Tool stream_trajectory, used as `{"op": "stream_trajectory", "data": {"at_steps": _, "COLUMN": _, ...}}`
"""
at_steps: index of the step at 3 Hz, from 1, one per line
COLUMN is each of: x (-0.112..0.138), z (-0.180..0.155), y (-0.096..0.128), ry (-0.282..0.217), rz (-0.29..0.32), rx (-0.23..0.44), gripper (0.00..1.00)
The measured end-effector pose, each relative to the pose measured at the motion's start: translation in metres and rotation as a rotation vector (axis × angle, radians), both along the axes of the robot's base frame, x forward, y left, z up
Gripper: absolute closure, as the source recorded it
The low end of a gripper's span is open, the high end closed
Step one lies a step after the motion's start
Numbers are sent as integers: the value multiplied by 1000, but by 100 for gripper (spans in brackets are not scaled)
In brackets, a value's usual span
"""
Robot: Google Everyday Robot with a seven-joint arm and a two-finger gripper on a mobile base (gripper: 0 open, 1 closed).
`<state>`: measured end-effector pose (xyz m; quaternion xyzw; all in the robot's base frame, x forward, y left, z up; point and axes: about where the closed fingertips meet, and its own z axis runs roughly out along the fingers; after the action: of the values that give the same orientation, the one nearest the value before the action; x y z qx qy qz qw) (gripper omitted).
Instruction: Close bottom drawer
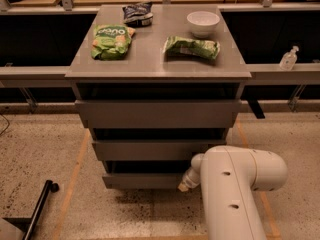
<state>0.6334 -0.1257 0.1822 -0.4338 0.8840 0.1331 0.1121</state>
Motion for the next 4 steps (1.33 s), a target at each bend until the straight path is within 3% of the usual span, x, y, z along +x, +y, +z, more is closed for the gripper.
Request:
{"op": "stream_trajectory", "data": {"at_steps": 3, "x": -5, "z": -5, "y": 3, "ry": 10, "rz": 4, "rx": 2, "gripper": 5}}
{"op": "stream_trajectory", "data": {"at_steps": 4, "x": -7, "z": -7, "y": 4, "ry": 13, "rz": 5, "rx": 2, "gripper": 0}}
